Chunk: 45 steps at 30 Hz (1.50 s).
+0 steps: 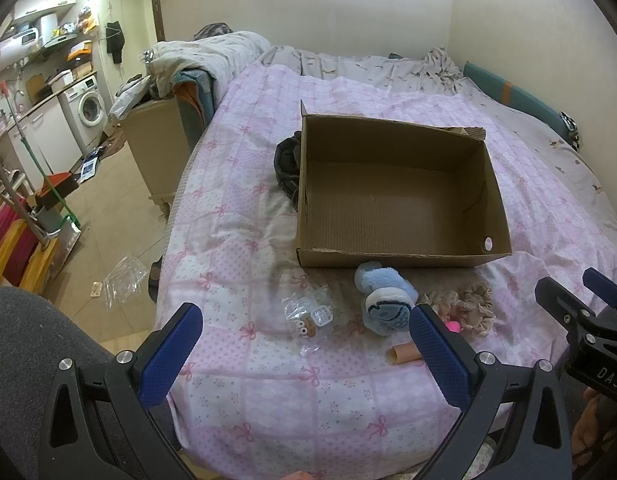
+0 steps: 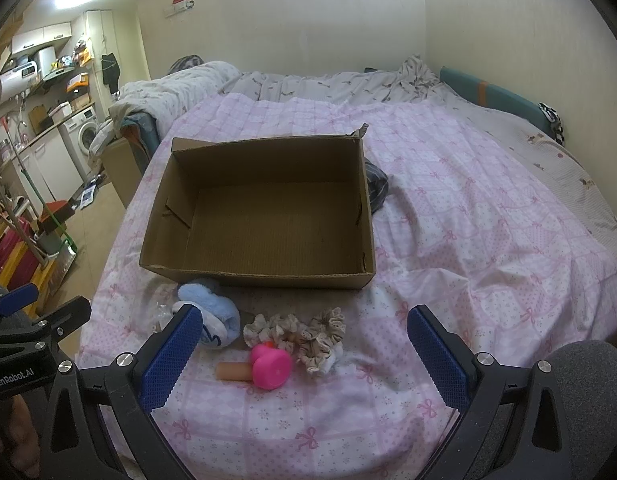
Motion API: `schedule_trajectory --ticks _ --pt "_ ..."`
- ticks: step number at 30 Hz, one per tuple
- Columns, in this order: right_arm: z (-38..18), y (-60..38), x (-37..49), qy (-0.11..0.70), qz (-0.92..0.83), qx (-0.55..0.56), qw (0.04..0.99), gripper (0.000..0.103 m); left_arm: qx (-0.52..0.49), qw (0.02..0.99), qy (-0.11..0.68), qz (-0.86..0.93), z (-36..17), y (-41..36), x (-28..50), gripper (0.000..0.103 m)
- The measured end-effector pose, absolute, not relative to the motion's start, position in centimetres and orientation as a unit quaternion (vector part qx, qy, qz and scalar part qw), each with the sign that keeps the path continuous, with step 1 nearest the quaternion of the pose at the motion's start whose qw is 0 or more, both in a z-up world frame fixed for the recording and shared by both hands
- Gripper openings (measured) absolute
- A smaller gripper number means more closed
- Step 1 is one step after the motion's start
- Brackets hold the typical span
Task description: Organize soft objects
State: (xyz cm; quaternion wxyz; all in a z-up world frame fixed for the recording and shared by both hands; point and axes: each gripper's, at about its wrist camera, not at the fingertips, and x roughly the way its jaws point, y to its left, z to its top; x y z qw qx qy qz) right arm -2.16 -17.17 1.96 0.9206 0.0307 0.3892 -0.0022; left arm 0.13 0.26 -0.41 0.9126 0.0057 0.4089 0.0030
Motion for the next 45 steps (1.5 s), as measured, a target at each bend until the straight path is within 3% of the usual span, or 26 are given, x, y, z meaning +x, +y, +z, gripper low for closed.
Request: schedule_trajectory --ticks 45 --pt "1.7 -17.6 -2.2 0.386 -0.009 0.035 0.922 0.103 0.013 0.912 0.409 0.014 -0.5 0.7 -0.1 0.103"
